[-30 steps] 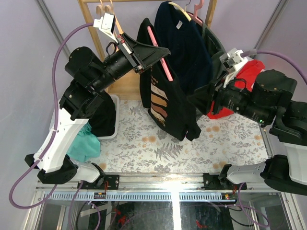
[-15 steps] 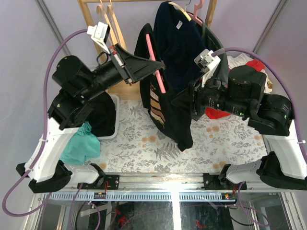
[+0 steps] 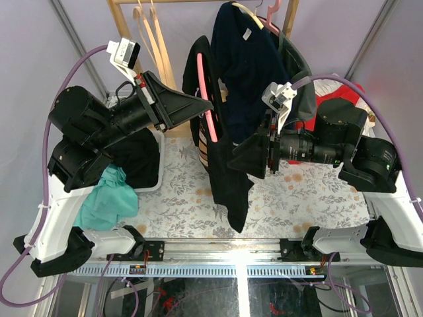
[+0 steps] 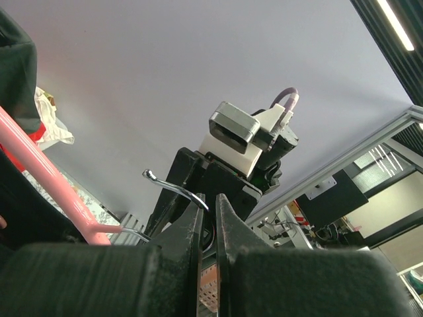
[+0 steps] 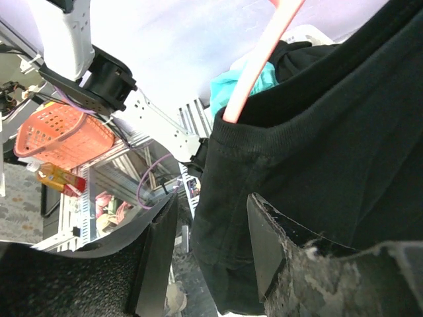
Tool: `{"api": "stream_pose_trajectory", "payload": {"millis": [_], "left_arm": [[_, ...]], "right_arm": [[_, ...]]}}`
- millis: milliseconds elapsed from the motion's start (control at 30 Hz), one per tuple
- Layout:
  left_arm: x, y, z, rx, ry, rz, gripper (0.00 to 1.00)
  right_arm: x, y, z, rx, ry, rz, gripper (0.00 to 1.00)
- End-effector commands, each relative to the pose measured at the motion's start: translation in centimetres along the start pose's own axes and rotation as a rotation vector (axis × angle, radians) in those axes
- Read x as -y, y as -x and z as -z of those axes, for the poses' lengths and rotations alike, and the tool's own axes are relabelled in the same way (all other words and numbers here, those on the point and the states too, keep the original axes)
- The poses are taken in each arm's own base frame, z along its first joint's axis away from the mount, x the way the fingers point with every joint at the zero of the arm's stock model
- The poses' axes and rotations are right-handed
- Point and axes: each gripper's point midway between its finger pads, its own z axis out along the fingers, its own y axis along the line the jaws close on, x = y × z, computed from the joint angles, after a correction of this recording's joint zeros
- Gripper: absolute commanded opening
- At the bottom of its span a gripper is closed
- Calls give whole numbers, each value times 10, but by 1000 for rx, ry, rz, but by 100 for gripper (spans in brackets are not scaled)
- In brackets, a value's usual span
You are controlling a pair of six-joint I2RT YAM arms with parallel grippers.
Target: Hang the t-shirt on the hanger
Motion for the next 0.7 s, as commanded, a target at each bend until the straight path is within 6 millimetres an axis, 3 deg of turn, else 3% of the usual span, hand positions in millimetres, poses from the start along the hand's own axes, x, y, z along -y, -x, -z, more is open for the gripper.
{"api": "stream_pose_trajectory", "payload": {"millis": [0,300,467,667], "left_arm": [[32,2,10,-10,-130,-61,0],[39,-2,15,-27,-161,-53,0],[42,-2,15,-31,-178,-46,0],[42,-2,15,-30,-181,-48,0]], "right_arm": [[-10,14,-1,48,53,-5,53],[19,18,-2,74,-55,-19,53],[28,13,-13,51,-25,-60,52],[16,18,-13,66,98,-91,50]]}}
